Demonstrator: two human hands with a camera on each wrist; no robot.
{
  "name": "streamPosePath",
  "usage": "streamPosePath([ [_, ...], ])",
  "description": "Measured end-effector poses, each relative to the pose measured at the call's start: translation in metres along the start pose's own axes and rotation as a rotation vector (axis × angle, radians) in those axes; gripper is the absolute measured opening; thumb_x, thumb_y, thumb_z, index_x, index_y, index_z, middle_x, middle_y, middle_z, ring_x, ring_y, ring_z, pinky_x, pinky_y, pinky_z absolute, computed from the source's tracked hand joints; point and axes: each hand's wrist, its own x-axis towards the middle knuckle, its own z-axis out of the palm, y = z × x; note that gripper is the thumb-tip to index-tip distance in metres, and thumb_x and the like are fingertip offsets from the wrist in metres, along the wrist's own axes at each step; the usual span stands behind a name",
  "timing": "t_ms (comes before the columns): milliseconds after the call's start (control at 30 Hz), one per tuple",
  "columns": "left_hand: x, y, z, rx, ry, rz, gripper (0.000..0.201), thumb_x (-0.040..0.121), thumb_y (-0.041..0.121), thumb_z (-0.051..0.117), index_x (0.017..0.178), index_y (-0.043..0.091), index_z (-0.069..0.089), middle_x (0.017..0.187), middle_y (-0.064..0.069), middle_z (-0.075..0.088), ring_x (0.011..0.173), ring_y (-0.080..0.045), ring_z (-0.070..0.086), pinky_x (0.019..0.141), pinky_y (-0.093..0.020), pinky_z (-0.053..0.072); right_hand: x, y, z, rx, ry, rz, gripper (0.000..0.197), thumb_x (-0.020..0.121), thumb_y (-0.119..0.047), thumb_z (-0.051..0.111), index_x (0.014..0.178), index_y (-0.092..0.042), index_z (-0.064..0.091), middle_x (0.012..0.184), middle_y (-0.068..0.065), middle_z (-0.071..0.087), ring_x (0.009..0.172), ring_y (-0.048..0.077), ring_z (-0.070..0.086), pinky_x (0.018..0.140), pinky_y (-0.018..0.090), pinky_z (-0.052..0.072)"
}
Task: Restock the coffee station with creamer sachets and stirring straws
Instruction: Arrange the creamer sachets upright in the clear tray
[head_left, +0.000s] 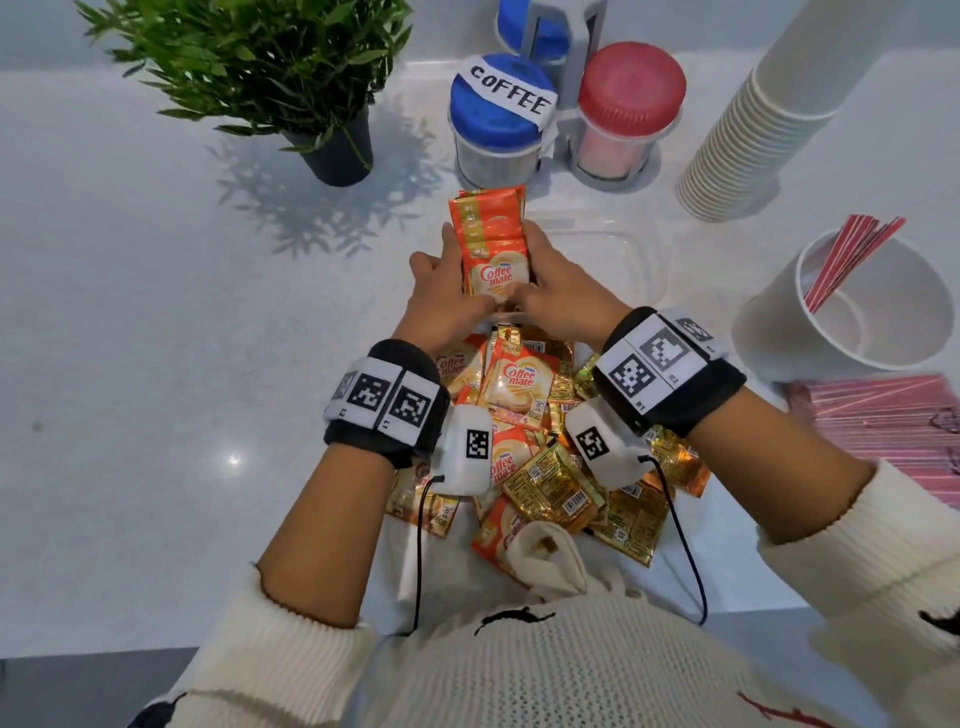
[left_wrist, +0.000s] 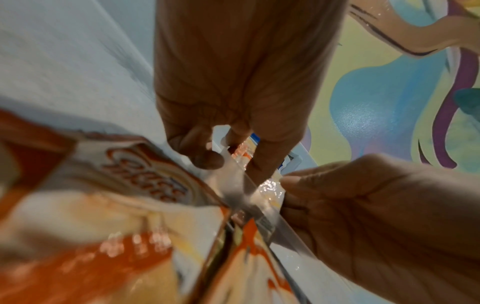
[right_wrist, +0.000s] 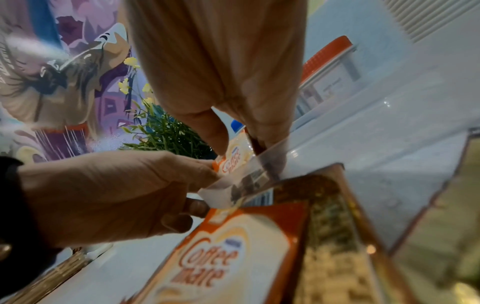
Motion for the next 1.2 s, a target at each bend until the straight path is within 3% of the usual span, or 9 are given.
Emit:
streamPosePath([
  [200,-0.001,0.001,-0.001,0.001,0.008,0.017,0.088,0.086,0.017,0.062,0.15,0.022,0.001,0.132,-0.016,0.028,0.13,-0.023,0.031,0.102,-0.027,0.031,0.007,0.0,0.003,0.075,0.055,0.063,0.074,0.088,-0.015,0.047,0.147,-0.015,0.003,0.136,0.015,0.049,0.118,0.029,0.054,0.102,0.046,0.043],
  [400,-0.004,0.003,-0.002,-0.01,0.007,0.05,0.083,0.085,0.013,0.061,0.149,0.026,0.01,0.127,-0.018,0.032,0.126,-0.021,0.033,0.095,-0.023,0.029,0.007,-0.006,0.0,0.239,0.043,-0.01,0.063,0.086,0.002,0.048,0.14,-0.016,0.021,0.131,0.011,0.051,0.117,0.024,0.054,0.102,0.043,0.044],
  [567,-0.004,0.005,-0.002,0.029,0.006,0.008,0.088,0.086,0.018,0.062,0.15,0.023,0.003,0.135,-0.017,0.029,0.131,-0.024,0.031,0.104,-0.032,0.031,0.003,-0.005,-0.004,0.166,0.016,0.03,0.062,0.09,-0.005,0.048,0.142,-0.017,0.017,0.134,0.011,0.05,0.118,0.027,0.054,0.103,0.046,0.043],
  [733,-0.015,0.008,-0.009,-0.024,0.091,-0.032,0.08,0.088,0.018,0.062,0.149,0.016,0.011,0.145,-0.012,0.022,0.136,-0.025,0.033,0.105,-0.034,0.035,-0.011,0.001,-0.012,0.02,0.155,0.012,0.074,0.09,-0.013,0.055,0.147,-0.016,0.008,0.151,0.007,0.032,0.132,0.023,0.04,0.102,0.029,0.034],
  [867,-0.025,0.006,-0.019,-0.125,0.175,0.025,0.036,0.087,0.012,0.059,0.121,0.017,0.045,0.118,-0.009,0.048,0.107,-0.025,0.056,0.081,-0.031,0.047,-0.03,0.004,-0.02,-0.064,0.32,-0.111,0.047,0.084,-0.012,0.063,0.126,-0.012,0.043,0.124,0.008,0.051,0.103,0.016,0.051,0.077,0.02,0.041],
  [933,-0.029,0.009,-0.021,-0.145,0.175,0.056,0.011,0.087,0.008,0.056,0.093,0.017,0.053,0.089,0.0,0.056,0.08,-0.018,0.06,0.064,-0.022,0.047,-0.04,0.005,-0.018,-0.141,0.273,-0.155,0.025,0.081,-0.009,0.064,0.105,-0.009,0.056,0.098,0.005,0.057,0.083,0.014,0.052,0.065,0.02,0.04],
  [1000,-0.032,0.011,-0.019,-0.101,0.119,0.04,0.017,0.088,0.005,0.054,0.076,0.018,0.055,0.076,0.002,0.06,0.061,-0.011,0.06,0.053,-0.015,0.047,-0.047,0.005,-0.014,-0.227,0.127,-0.133,0.016,0.079,-0.011,0.067,0.094,-0.008,0.062,0.085,0.002,0.059,0.076,0.015,0.055,0.07,0.028,0.046],
  [1100,-0.038,0.009,-0.012,-0.032,-0.049,-0.018,0.021,0.088,0.005,0.056,0.069,0.013,0.061,0.074,-0.007,0.066,0.057,-0.013,0.061,0.048,-0.013,0.049,-0.052,0.007,-0.004,-0.44,-0.023,-0.052,0.033,0.074,-0.026,0.074,0.098,-0.009,0.061,0.095,0.004,0.06,0.089,0.022,0.058,0.079,0.037,0.049],
  [1200,-0.044,0.005,-0.005,0.066,-0.144,-0.054,0.018,0.087,0.007,0.058,0.071,0.012,0.065,0.08,-0.007,0.066,0.067,-0.014,0.06,0.06,-0.019,0.049,-0.055,0.011,0.003,-0.62,-0.037,-0.063,0.051,0.067,-0.037,0.077,0.106,-0.015,0.053,0.109,0.003,0.051,0.101,0.021,0.049,0.077,0.035,0.043],
])
